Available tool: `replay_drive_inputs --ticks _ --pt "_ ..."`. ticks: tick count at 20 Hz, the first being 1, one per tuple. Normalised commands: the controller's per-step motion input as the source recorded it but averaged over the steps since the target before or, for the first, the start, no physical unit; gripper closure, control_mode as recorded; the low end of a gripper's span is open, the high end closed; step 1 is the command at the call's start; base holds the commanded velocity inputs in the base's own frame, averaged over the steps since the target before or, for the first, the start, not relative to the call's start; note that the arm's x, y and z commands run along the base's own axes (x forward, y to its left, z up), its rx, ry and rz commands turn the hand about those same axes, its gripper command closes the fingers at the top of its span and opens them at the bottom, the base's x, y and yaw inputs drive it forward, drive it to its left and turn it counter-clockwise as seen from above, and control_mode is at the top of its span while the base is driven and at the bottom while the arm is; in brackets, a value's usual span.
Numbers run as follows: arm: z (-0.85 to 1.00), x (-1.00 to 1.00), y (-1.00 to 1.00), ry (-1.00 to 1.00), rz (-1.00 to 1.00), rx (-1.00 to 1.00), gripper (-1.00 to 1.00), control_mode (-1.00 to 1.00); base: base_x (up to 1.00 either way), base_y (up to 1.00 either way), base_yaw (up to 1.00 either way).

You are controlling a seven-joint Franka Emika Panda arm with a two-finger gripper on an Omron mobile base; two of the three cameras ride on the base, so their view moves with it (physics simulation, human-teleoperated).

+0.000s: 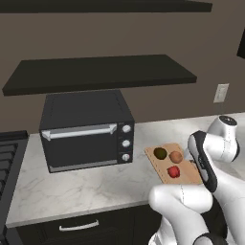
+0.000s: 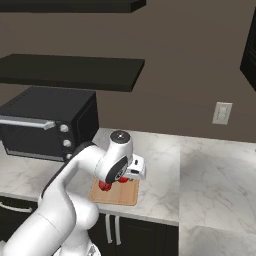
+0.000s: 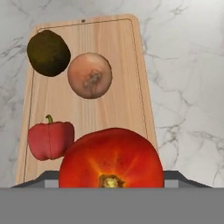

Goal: Place the avocado, onion, tomato, and bell pepper on the cutting board.

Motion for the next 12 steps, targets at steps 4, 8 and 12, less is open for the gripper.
replay_drive_inputs --ticks 4,8,12 --pt "-0.35 0.15 0.0 0.05 0.03 0.01 1.0 -1.0 0.0 0.0 0.0" --pt "-0.32 0.11 -0.01 0.06 0.02 0.0 1.0 -1.0 0.0 0.0 0.0" --pt "-0.28 0.05 -0.06 0.05 0.03 0.01 1.0 -1.0 0.0 0.0 0.0"
